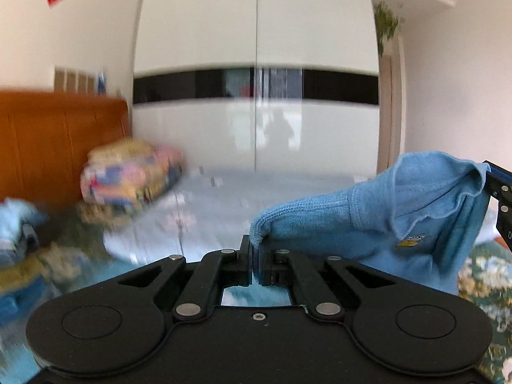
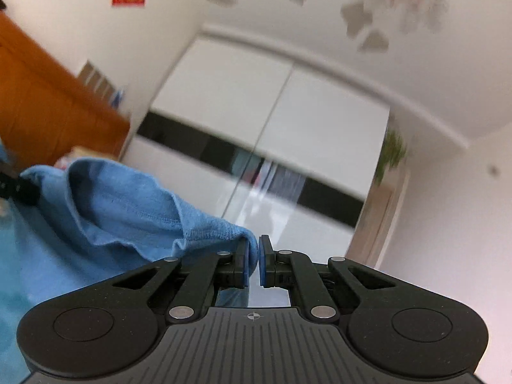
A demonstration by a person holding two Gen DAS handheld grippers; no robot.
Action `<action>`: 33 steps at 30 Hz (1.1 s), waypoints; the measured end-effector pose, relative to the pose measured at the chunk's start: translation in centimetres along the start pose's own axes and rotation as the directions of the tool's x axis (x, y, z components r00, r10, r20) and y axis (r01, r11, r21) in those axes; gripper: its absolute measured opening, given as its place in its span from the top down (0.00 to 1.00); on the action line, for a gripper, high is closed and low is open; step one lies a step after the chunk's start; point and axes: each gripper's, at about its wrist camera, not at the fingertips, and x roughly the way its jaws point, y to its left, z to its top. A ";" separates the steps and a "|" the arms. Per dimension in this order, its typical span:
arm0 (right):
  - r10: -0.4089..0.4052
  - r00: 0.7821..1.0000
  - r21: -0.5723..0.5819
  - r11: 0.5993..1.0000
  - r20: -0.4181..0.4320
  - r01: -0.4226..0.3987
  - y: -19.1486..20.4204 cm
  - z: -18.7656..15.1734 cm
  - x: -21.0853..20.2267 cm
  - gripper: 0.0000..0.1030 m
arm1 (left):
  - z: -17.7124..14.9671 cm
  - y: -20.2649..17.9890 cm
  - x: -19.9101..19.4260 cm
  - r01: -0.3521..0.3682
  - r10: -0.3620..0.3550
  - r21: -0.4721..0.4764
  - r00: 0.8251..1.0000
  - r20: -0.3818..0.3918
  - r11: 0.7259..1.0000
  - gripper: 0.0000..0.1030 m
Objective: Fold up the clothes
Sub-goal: 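Lift the shirt high with both grippers to shake it open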
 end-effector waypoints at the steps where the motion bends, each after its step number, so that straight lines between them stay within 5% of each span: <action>1: -0.003 1.000 0.002 1.000 0.026 0.003 -0.5 0.9 -0.3 0.95 | 1.2 0.0 -1.1 -0.004 0.003 0.012 0.999 0.033 1.000 0.99; 8: -0.086 0.963 -0.050 0.994 0.257 0.102 -4.0 6.2 -4.6 0.95 | 7.8 -0.8 -9.4 -0.017 -0.010 0.120 0.977 0.214 0.993 0.99; 14: -0.043 0.963 0.000 0.999 0.265 0.044 -6.3 7.9 -5.2 0.95 | 8.8 -1.1 -11.6 -0.043 0.002 0.167 0.972 0.236 0.985 0.98; 21: 0.086 0.996 -0.052 0.995 0.014 -0.085 -1.1 1.9 1.3 0.95 | 0.9 0.4 -2.2 -0.055 0.061 0.121 0.997 -0.044 0.991 0.98; 24: 0.119 0.986 -0.076 0.989 -0.118 -0.128 1.9 -2.2 5.2 0.95 | -3.8 1.2 2.8 -0.046 0.059 0.076 0.984 -0.170 0.996 0.98; 27: 0.160 0.961 -0.067 0.982 -0.228 -0.179 4.5 -5.6 8.7 0.95 | -7.5 1.7 7.8 -0.050 0.070 0.074 0.953 -0.296 0.996 0.98; 33: 0.188 0.910 -0.072 0.971 -0.370 -0.230 8.7 -11.0 14.9 0.95 | -11.5 3.2 14.4 -0.043 0.066 0.068 0.919 -0.388 0.997 0.98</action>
